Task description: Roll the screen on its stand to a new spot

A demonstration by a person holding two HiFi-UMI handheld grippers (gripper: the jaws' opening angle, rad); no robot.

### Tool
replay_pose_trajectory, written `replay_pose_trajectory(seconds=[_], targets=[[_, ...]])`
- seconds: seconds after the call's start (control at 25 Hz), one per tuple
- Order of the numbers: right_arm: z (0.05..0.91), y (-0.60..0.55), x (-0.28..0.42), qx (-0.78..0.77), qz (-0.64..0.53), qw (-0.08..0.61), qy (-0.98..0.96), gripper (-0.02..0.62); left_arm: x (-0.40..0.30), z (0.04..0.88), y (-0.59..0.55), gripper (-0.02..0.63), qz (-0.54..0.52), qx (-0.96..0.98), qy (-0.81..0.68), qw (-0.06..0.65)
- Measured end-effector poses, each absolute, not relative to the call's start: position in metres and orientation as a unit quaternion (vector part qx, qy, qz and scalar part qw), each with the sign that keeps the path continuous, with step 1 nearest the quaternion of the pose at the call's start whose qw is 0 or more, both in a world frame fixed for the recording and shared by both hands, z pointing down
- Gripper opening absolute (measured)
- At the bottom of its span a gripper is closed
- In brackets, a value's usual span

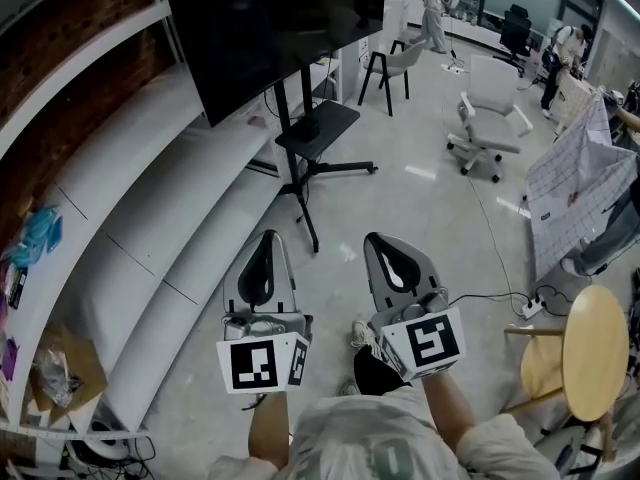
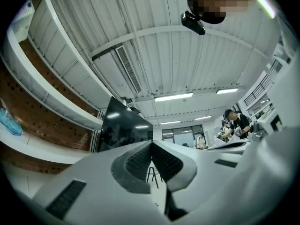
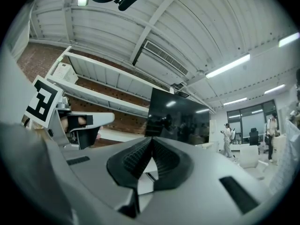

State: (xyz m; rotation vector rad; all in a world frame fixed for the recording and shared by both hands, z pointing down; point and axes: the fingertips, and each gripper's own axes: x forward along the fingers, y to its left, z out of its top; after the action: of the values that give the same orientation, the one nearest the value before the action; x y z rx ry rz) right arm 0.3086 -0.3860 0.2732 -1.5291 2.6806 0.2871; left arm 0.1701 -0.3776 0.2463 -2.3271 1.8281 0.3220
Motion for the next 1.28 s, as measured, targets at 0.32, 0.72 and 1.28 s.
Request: replay_pose_trajectory(seconds=[0.32, 0.72, 1.28], targets=[[0.279, -0.467, 0.290, -0.478, 0.094, 0.041, 0.872, 0.020, 0.156, 0.261, -0.452, 0.014, 0.102, -0.774, 0.620, 0.083], [0.273, -0.667, 0.247, -0.472, 0.062, 0.058, 0.878, 0.020, 0.092, 0.246, -0.622, 0.014, 0.078, -0.750, 0.648, 0.101], [0.246, -0.823, 0.156, -0.435, 0.086, 0.085, 0.892, 0.020, 0.012, 0.212, -0.775, 0.014, 0.094, -0.740, 0.654, 0.124]])
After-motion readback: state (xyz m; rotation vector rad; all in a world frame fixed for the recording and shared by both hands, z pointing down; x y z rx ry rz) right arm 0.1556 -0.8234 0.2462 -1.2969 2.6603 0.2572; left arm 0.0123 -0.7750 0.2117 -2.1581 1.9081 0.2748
